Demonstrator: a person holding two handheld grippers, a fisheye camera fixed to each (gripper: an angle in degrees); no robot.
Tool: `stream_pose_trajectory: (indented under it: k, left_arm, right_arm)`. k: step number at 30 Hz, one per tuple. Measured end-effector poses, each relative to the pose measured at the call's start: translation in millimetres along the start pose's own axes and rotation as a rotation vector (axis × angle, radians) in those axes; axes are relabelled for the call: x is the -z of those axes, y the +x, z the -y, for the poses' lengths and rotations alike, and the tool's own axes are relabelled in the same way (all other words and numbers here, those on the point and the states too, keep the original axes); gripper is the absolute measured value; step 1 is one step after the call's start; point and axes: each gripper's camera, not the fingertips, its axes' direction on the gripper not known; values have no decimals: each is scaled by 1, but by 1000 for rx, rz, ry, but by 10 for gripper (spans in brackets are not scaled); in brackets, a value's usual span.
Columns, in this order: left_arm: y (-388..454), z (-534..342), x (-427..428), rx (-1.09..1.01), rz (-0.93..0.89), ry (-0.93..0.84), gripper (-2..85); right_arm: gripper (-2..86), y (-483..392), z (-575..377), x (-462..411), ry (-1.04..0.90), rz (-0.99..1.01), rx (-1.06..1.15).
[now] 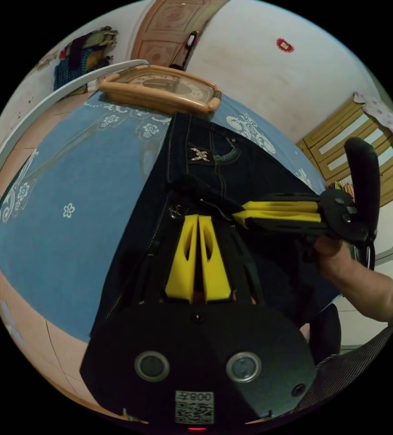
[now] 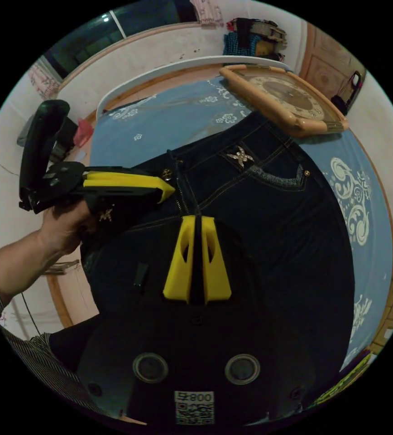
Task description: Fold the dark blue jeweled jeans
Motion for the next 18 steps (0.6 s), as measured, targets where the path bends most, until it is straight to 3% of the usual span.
stream_pose_trajectory:
  k: [6,12,18]
  left_arm:
    - [-8,12,19,-2,8,6,2]
    - [-16,12,47,47,8,54,2]
    - [-17,2,98,83,-36,243,2]
  right_arm:
    - [18,49,-13,14,157,112,-45]
    - [18,57,-10,-20,45,-23,82]
    - [19,77,-5,-36,45,-128,114]
